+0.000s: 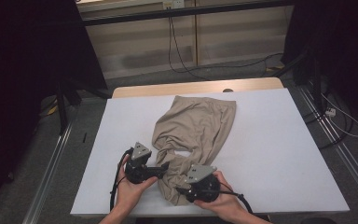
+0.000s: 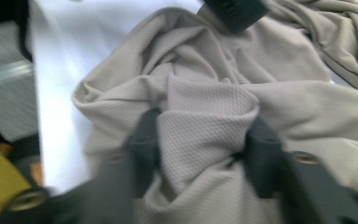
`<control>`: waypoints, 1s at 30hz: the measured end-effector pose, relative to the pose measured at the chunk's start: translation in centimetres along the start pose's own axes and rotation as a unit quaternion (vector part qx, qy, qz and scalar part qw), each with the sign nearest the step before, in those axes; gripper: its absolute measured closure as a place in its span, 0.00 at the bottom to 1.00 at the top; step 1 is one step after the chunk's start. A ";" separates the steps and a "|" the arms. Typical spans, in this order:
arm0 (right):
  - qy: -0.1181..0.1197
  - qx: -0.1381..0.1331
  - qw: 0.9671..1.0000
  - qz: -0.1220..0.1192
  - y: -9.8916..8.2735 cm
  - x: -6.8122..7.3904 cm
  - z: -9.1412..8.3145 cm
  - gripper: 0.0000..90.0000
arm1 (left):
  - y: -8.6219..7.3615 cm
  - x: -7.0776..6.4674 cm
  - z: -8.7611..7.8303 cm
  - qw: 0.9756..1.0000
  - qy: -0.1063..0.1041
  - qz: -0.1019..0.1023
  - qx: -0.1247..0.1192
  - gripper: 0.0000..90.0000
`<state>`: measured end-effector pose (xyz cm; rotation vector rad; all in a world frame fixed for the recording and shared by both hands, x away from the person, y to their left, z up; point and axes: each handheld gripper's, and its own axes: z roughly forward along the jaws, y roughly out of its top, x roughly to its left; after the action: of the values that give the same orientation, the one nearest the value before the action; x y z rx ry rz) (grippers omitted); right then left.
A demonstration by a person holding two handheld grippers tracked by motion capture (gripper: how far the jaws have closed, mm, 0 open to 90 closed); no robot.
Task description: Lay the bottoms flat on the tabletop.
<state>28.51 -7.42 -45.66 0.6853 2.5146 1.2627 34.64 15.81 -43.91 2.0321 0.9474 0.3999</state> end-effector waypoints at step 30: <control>-0.195 -0.064 0.969 0.136 -3.1 -14.3 -11.1 0.58 | -0.1 -0.6 0.2 1.000 -0.021 0.018 0.014 0.28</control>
<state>35.27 -23.98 -41.37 1.1526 2.0552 1.2171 34.29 15.26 -44.06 2.0777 0.8959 0.3633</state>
